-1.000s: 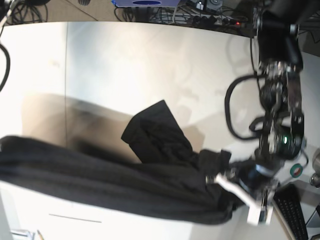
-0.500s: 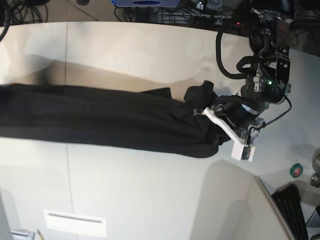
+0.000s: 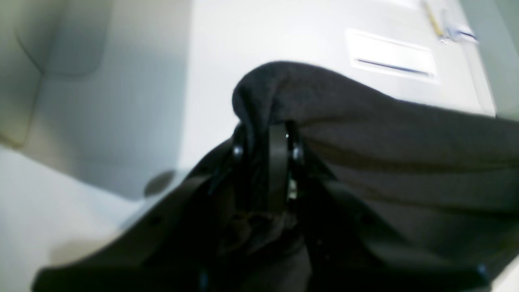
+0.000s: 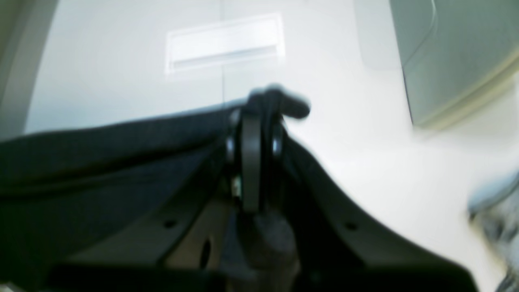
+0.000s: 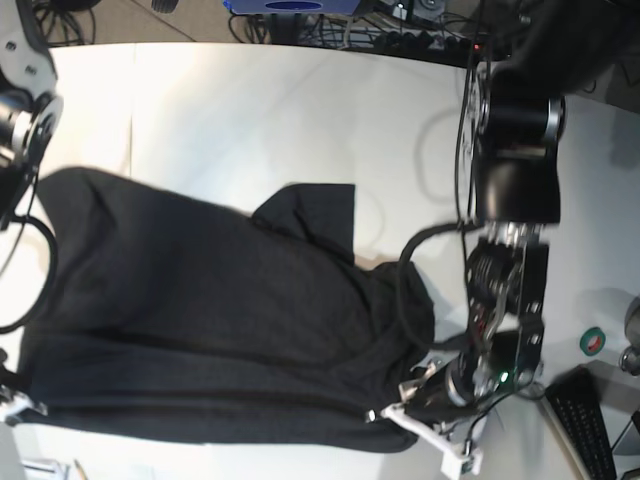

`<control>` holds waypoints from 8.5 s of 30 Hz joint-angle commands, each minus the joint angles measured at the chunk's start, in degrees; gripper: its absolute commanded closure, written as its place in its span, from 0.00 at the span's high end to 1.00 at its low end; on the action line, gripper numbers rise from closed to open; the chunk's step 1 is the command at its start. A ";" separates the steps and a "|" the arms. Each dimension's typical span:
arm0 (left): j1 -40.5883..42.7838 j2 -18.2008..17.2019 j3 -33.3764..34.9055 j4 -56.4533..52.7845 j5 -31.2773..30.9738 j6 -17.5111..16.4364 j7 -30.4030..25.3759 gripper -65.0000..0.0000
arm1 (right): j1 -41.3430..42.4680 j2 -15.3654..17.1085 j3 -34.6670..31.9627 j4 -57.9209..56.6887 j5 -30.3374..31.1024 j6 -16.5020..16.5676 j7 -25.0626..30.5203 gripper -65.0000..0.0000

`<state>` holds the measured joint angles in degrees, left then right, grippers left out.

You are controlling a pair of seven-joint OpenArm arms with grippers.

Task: Layout the t-shirt on the table in an organized manner, then fold the t-shirt properly
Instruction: 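Lift and swing the held shirt with both grippers, then lay it down, then regrasp the shirt fabric with both grippers and drag it flat, then pull the shirt edges apart with both grippers to spread it, then release the shirt and raise both grippers away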

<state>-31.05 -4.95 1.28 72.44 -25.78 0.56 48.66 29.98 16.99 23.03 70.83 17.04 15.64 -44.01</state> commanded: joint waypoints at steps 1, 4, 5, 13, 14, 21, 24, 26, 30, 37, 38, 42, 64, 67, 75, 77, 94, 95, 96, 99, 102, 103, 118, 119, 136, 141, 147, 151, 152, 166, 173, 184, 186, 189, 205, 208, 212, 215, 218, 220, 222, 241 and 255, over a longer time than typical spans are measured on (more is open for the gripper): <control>-3.72 0.51 0.00 -2.42 -0.55 -0.25 -2.91 0.08 | 3.03 0.90 -1.18 -3.18 -1.61 -0.21 2.65 0.00; -7.50 2.45 0.08 -11.83 -0.55 -0.25 -12.14 0.65 | 6.02 0.81 -3.64 -11.53 -5.13 -0.21 6.51 0.42; -7.94 3.15 0.08 -13.85 -0.55 -0.25 -15.39 0.83 | 5.85 0.81 -3.73 -11.53 -5.13 -0.21 6.34 0.53; -4.95 1.74 0.70 -17.54 -0.46 -0.25 -24.09 1.00 | -12.00 -3.59 -4.26 10.80 -5.13 -0.21 -0.25 0.49; -4.07 1.57 2.63 -17.19 -0.46 -0.25 -24.09 1.00 | -14.64 -4.82 -4.26 13.26 -5.13 -0.21 -0.61 0.49; -2.31 -0.10 27.60 -19.21 -0.46 -0.07 -27.70 0.18 | -25.27 -11.59 -3.73 12.65 -5.21 -0.21 3.00 0.00; -2.84 0.25 32.70 -25.72 -0.46 0.01 -34.91 0.00 | -26.50 -12.38 -3.73 7.72 -5.21 -0.30 7.22 0.00; -4.34 0.51 34.90 -32.75 -0.46 0.01 -39.21 0.00 | -26.59 -12.38 -3.73 5.00 -5.21 -0.30 7.66 0.00; -7.85 2.71 41.23 -47.35 -0.46 0.01 -42.03 0.00 | -26.24 -12.03 -3.64 0.16 -5.21 -0.47 7.92 0.00; -4.16 -0.19 51.07 -43.30 -0.46 0.01 -35.96 0.00 | -19.38 -9.21 2.42 -14.96 -5.39 -0.56 12.14 0.00; -2.49 -1.34 51.07 -40.05 -0.46 0.01 -33.41 0.00 | -18.42 -8.42 2.25 -16.89 -5.39 -0.56 13.02 0.00; 6.74 -9.34 46.85 -17.90 -0.55 0.10 -20.66 0.00 | -13.67 -5.52 2.25 -24.81 -5.48 -0.56 14.43 0.00; 5.86 -5.64 31.29 -3.83 5.16 0.01 -9.32 0.00 | -32.31 -16.16 -18.94 23.90 -5.21 -0.30 -7.64 0.00; 1.90 -1.34 37.18 -14.64 10.62 -0.16 -14.77 0.00 | -35.91 -20.11 -23.42 23.72 -5.30 -0.39 -7.64 0.00; -0.82 5.08 40.96 -32.66 21.78 -0.25 -20.05 0.00 | -37.49 -21.70 -27.38 11.77 -5.30 -0.47 -3.07 0.00; 0.06 4.73 40.79 -32.40 22.57 -0.25 -19.96 0.00 | -37.41 -20.55 -27.38 8.60 -5.30 -0.56 -0.69 0.00; 22.65 -8.72 23.29 3.64 22.66 -0.25 -5.90 0.00 | -14.02 -7.37 -15.60 -21.29 -5.48 -0.56 2.12 0.00; 24.32 -8.63 23.29 5.58 22.57 -0.25 -5.10 0.00 | -12.09 -6.58 -15.60 -23.05 -5.48 -0.56 2.65 0.00; 25.73 -8.46 23.64 7.25 22.57 -0.25 -4.58 0.00 | -10.15 -5.70 -15.60 -24.81 -5.48 -0.56 3.35 0.00; 31.27 -4.24 23.73 11.56 22.48 -0.25 -3.96 0.00 | -3.74 -3.24 -15.77 -32.01 -5.48 -0.65 5.99 0.00; 34.43 -0.46 25.31 15.16 22.57 -0.34 -3.87 0.00 | 0.22 -1.04 -15.86 -36.15 -5.48 -0.65 7.22 0.00; 34.70 -0.02 26.55 16.48 22.66 -0.34 -3.87 0.00 | 0.66 -0.51 -15.86 -35.79 -5.48 -0.65 6.51 0.00; 5.95 7.98 24.08 -9.46 22.57 -0.25 -6.07 0.00 | -34.50 -10.44 -15.60 24.51 -5.39 -0.56 -14.58 0.00; 4.28 9.48 24.08 -13.15 22.57 -0.25 -7.92 0.00 | -36.35 -12.29 -15.86 25.48 -5.39 -0.56 -14.58 0.00; 3.14 6.23 30.85 -36.44 22.75 -0.07 -23.65 0.00 | -39.95 -15.37 -16.83 5.79 -5.48 -0.56 -2.28 0.00; 14.04 -2.13 28.92 -17.90 22.48 -0.07 -17.15 0.00 | -32.57 -10.71 -15.86 -1.60 -5.56 -0.56 -2.45 0.00; 29.07 -3.71 19.16 6.02 22.66 -0.07 -7.48 0.00 | -21.23 -6.66 -15.77 -15.31 -5.56 -0.56 -1.93 0.00; 38.65 -3.36 17.93 19.38 23.10 -0.07 -5.28 0.00 | -16.31 -5.35 -15.86 -18.74 -5.56 -0.56 -0.08 0.00; 39.80 -3.36 17.84 21.93 23.10 -0.07 -5.28 0.00 | -15.87 -4.99 -15.95 -18.39 -5.56 -0.56 0.01 0.00; 9.29 6.14 17.75 -8.40 23.10 0.01 -8.36 0.00 | -36.97 -8.42 -15.51 19.77 -5.56 -1.53 -7.82 0.00; -6.10 11.85 18.37 -43.83 23.27 0.01 -25.68 0.00 | -41.80 -12.64 -15.69 18.89 -5.56 -4.43 -7.20 0.00; -2.84 8.95 17.93 -52.36 31.01 0.01 -31.74 0.00 | -27.91 -8.33 -15.51 -7.22 -5.56 -4.69 -0.69 0.00; 0.41 6.93 17.75 -48.40 31.71 0.01 -30.95 0.00 | -25.27 -7.54 -15.51 -11.27 -5.56 -4.69 0.62 0.00; 6.74 2.27 17.75 -37.24 28.02 0.01 -25.06 0.00 | -21.49 -6.84 -15.60 -15.93 -5.56 -4.69 1.50 0.00; 48.06 -5.91 -2.38 20.87 18.26 0.01 -11.17 0.00 | -13.23 -5.08 -15.51 -13.29 -5.48 -4.78 -1.13 0.00; 50.52 -5.73 -7.04 24.83 18.18 0.01 -11.17 0.00 | -21.05 -5.26 -15.16 3.33 -5.48 -4.87 -1.93 0.00; 52.28 -5.64 -12.66 27.12 18.09 -0.07 -11.26 0.00 | -28.88 -7.63 -6.89 17.74 -5.48 -4.87 -2.28 0.00; 52.28 -5.20 -18.47 26.59 17.74 -0.25 -11.35 0.00 | -30.37 -8.25 -2.85 19.85 -5.48 -4.61 -4.04 0.00; 52.28 -4.68 -25.06 25.88 11.85 -0.51 -12.75 0.00 | -32.04 -8.25 -2.85 19.94 -5.39 -4.34 -1.93 0.29; 52.45 -4.68 -28.40 24.57 6.13 -2.62 -14.77 0.00 | -31.87 -8.25 -3.91 19.59 -5.39 -4.34 0.18 0.43; 52.45 -4.76 -31.04 22.90 1.38 -5.70 -16.01 0.00 | -29.67 -8.25 -6.98 17.92 -5.39 -4.34 1.06 0.51; 53.07 -4.94 -32.62 21.75 -0.55 -7.02 -16.01 0.25 | -1.89 -9.48 -17.88 -30.26 -5.48 -12.34 14.60 0.51; 52.81 -4.94 -32.62 22.02 -0.55 -7.02 -16.01 0.46 | -16.66 -9.57 -17.27 0.07 -5.13 -12.69 6.60 0.00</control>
<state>21.93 -9.08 -31.11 93.38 -26.06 -6.09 33.80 11.57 6.98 5.61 69.93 11.42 2.46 -39.20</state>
